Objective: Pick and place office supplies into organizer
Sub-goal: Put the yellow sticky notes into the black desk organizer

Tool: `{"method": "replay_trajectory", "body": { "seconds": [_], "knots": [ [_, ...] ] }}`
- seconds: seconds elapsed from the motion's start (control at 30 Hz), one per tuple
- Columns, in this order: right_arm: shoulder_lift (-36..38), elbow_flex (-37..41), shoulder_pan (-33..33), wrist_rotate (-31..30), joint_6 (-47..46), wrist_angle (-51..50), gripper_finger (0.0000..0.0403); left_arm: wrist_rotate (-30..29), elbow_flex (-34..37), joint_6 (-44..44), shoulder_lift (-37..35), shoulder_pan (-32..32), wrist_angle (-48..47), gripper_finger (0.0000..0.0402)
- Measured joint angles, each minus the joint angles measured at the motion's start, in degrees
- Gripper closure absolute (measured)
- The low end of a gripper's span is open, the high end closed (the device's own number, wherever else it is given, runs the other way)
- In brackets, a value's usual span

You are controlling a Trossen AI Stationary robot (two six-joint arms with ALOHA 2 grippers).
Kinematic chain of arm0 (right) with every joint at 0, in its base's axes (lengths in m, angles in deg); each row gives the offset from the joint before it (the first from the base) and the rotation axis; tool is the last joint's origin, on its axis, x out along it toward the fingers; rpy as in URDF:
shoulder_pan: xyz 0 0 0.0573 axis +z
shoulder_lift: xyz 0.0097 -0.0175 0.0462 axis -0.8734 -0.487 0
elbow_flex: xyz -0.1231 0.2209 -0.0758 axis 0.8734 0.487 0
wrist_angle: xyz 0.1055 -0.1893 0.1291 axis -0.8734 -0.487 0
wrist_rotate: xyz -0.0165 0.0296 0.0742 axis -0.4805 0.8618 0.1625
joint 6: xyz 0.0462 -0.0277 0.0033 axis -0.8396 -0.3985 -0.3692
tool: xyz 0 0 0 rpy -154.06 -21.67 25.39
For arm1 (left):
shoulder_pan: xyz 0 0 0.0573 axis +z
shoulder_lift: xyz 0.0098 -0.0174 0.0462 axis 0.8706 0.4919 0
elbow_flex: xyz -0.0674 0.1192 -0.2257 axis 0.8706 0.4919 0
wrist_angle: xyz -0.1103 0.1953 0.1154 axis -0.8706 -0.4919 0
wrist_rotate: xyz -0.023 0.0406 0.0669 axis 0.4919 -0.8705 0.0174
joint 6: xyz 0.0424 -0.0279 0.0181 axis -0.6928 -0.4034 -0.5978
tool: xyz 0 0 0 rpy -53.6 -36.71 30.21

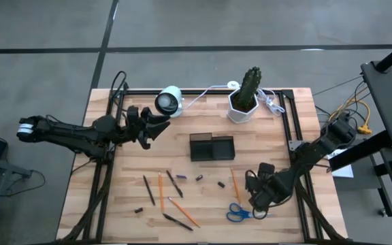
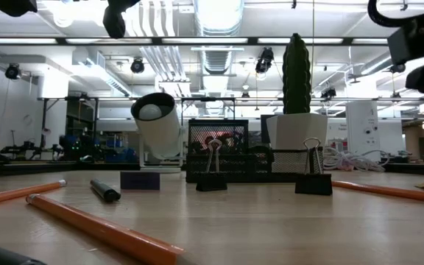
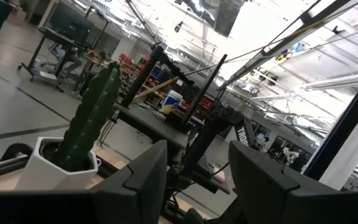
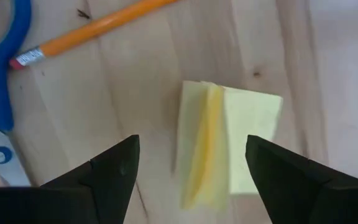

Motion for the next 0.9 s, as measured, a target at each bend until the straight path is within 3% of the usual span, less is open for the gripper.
{"method": "replay_trajectory", "body": {
  "seconds": [0.17,0.7,0.9],
  "knots": [
    [0.00,2.22,-0.02,-0.06,1.16,5.23,0.0129,0.00,0.00,0.00,-0.09,0.00,-0.09,0.0244],
    [0.13,8.97,-0.15,-0.18,0.69,7.49,0.0138,-0.02,0.00,0.04,-0.13,0.00,0.02,0.0244],
    [0.11,9.11,-0.24,-0.37,5.24,9.96,0.0153,-0.02,0.00,0.06,-0.11,0.00,0.69,0.0244]
  ]
}}
